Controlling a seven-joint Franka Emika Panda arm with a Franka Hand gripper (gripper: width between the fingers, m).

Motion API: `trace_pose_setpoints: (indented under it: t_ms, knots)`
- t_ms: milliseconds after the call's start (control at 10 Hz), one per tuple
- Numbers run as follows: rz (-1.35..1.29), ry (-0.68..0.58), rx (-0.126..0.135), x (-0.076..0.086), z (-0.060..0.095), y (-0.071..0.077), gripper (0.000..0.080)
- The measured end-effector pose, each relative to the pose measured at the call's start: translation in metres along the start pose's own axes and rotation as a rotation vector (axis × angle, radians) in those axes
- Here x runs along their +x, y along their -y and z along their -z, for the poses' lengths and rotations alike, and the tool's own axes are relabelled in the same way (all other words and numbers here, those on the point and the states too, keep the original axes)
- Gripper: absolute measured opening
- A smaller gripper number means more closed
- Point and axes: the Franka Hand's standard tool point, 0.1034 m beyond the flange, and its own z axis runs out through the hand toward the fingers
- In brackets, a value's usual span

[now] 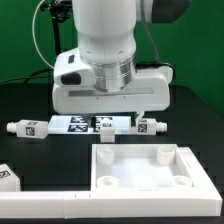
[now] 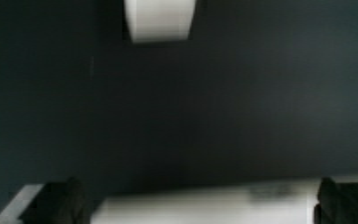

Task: Assemble one leg

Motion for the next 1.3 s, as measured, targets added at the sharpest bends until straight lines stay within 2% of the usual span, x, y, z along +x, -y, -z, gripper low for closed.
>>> trace_pose_setpoints:
  t_ms: [200,400,500,600,700,800,900,1200,1300]
  knots:
    - [-0.005,0.138,0.0,-0.02,-0.008,0.0,0.0649]
    - [-0.01,0.268,0.005,-0.015,-0.01,-0.001,0.0649]
    - [-0.013,0.338,0.003,-0.02,-0.015,-0.003,0.0649]
    - [-0.022,0.444,-0.002,-0.025,-0.029,-0.01,0.0649]
    - [-0.021,0.473,-0.028,-0.024,-0.046,-0.018,0.0649]
    - [-0.033,0.495,-0.036,-0.034,-0.057,-0.017,0.0649]
    - [-0.025,0.502,-0.042,-0.04,-0.062,-0.012,0.0649]
    - [-0.028,0.498,-0.039,-0.039,-0.063,-0.014,0.0649]
    - [-0.024,0.51,-0.046,-0.047,-0.074,-0.012,0.0649]
